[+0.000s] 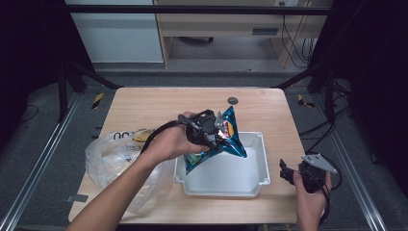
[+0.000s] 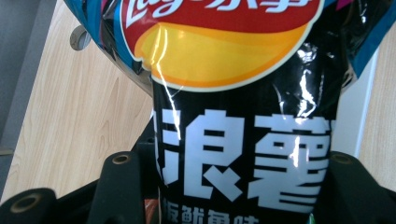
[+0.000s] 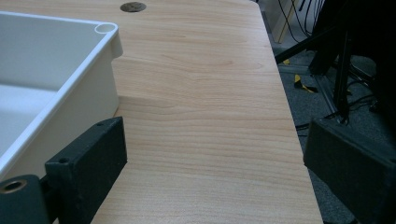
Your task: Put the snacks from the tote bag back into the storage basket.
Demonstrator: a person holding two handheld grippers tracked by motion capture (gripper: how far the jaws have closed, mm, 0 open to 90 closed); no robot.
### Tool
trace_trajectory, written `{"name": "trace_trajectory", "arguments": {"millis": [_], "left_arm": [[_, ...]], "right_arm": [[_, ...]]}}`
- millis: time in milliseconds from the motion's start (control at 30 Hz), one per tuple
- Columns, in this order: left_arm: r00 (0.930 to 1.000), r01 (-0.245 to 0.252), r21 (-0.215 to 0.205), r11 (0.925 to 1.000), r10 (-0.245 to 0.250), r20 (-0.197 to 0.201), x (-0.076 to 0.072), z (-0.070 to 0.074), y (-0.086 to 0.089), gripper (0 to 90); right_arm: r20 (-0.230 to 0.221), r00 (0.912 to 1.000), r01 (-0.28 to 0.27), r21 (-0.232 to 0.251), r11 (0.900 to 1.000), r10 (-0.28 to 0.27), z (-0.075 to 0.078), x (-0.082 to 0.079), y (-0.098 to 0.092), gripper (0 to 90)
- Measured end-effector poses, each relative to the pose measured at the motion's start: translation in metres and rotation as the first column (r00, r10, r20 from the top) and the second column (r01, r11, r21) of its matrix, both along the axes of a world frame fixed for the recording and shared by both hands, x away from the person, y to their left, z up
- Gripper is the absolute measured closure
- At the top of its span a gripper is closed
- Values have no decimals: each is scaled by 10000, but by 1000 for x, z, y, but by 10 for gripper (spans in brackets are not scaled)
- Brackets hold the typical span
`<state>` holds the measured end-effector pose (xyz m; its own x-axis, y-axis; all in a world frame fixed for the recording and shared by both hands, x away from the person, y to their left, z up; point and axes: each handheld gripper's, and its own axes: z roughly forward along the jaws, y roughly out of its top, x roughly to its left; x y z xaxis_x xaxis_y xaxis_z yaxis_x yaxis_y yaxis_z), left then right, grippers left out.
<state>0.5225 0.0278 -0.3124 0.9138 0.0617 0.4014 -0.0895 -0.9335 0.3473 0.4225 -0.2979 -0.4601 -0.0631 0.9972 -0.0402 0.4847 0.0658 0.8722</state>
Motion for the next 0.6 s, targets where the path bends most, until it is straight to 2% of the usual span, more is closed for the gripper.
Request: {"name": "trace_trajectory", "arguments": {"millis": [600], "left_arm": [[9992, 72, 173, 9998, -65, -383, -1, -19, -12, 461]], "right_arm": [[-8, 10000, -29, -29, 10000, 29, 0, 0, 0, 66]]}}
